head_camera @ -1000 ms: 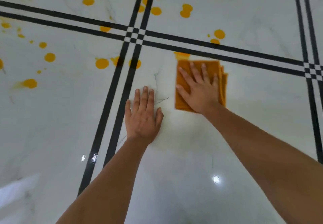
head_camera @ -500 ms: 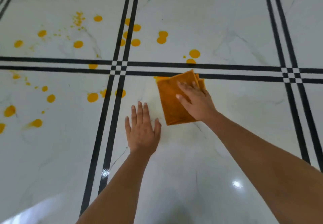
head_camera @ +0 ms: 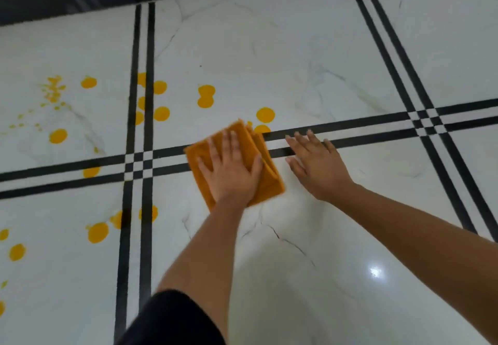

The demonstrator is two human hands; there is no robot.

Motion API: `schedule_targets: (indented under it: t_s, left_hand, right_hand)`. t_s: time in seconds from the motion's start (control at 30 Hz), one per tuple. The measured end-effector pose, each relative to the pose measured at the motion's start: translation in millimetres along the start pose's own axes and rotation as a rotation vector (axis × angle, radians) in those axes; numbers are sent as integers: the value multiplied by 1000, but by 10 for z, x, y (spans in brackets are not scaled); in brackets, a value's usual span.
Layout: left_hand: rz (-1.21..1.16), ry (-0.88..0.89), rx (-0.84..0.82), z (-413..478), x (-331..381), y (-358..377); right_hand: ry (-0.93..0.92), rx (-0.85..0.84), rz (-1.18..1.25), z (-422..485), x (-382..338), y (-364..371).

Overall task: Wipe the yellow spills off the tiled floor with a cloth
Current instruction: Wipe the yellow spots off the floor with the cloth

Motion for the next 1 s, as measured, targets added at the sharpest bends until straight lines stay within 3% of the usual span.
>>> schedule_targets:
  t_s: [0.1,0.2,0.27,0.4,0.43,0.53,0.57,0.6,0.7,0.73,0.77,0.83,0.9,0.93,1.0]
  left_hand:
    - [43,46,0,131,-43,-54]
    - [155,374,-87,-83,73,19]
    - [187,516,-122,318,199,6]
    - [121,308,-60,1119,455,-82]
    - [132,383,-79,1062,505,-55]
    - [292,892,-181,756,473,30]
    - [316,955,-217,892,473,10]
    - [342,911,-211,1107,504,-31]
    - [166,438,-79,1686,547,-178]
    - [163,421,-75,1623,555,-181]
    - [174,529,-86,1455,550,-149]
    - [231,941,-173,936,467,-36]
    - [291,1132,-240,915,379,-27]
    - [310,1079,-206,1112,416,-65]
    - [206,643,-111,1575,489,-184]
  right_hand:
    - [94,37,40,124,49,3]
    - [180,77,77,229,87,-23]
    - [238,88,71,289,161,-3]
    - [316,98,61,386,339,59]
    - [340,98,70,418,387,58]
    - [403,105,71,464,494,48]
    - [410,92,72,463,506,71]
    - [405,73,73,459,492,96]
    - [433,64,87,472,482,116]
    - [435,58,87,480,483,109]
    - [432,51,80,489,478,106]
    - [428,58,68,515,477,85]
    - [413,51,72,533,435,70]
    - [399,43,69,535,395,61]
    - [379,27,55,538,328,37]
Point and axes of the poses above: each hand's wrist, its own z-axis towards the middle knuckle, its own y-axis out of the palm, x = y × z, the point moved 5 cm from there along z, towards the middle knuckle, and after that the axes turned 12 degrees about -z, right-handed, at the moved point
